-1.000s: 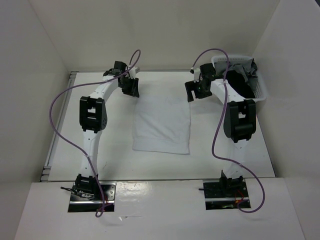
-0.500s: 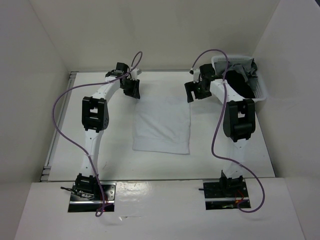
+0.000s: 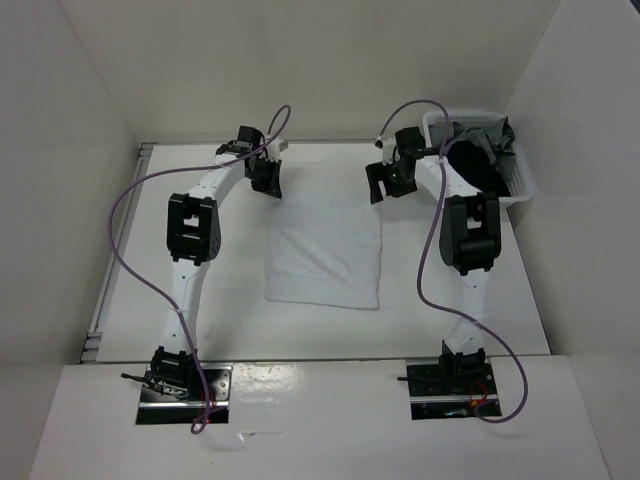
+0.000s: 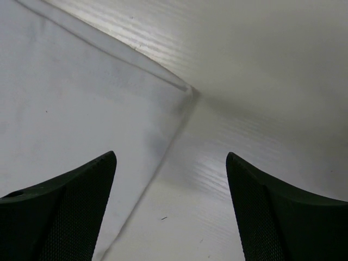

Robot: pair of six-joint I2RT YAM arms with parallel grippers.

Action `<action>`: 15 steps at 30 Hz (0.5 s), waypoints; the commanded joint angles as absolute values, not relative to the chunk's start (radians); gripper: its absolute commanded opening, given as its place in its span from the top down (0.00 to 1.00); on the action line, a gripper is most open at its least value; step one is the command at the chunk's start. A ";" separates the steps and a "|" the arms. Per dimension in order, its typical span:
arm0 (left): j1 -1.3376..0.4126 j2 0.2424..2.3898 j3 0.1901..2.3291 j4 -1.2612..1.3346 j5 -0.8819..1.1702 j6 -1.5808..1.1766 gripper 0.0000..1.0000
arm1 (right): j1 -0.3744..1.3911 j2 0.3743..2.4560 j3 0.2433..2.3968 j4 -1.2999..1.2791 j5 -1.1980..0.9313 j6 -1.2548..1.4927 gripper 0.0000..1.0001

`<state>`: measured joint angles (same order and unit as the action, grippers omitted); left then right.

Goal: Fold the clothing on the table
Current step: Flatten the skirt out

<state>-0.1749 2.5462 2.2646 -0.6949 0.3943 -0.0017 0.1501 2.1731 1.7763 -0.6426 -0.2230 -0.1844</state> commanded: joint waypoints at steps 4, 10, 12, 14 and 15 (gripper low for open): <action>-0.179 2.540 2.217 -0.693 0.357 0.006 1.00 | 0.155 2.244 1.888 -0.634 -0.259 -0.187 0.16; -0.179 2.513 2.178 -0.674 0.339 0.006 1.00 | 0.155 2.292 1.913 -0.634 -0.270 -0.176 0.23; -0.179 2.513 2.168 -0.673 0.339 0.006 1.00 | 0.155 2.302 1.913 -0.634 -0.270 -0.176 0.30; -0.179 2.504 2.168 -0.673 0.339 0.006 1.00 | 0.155 2.312 1.922 -0.634 -0.279 -0.176 0.34; -0.179 2.503 2.168 -0.673 0.339 0.006 1.00 | 0.155 2.321 1.922 -0.634 -0.279 -0.176 0.39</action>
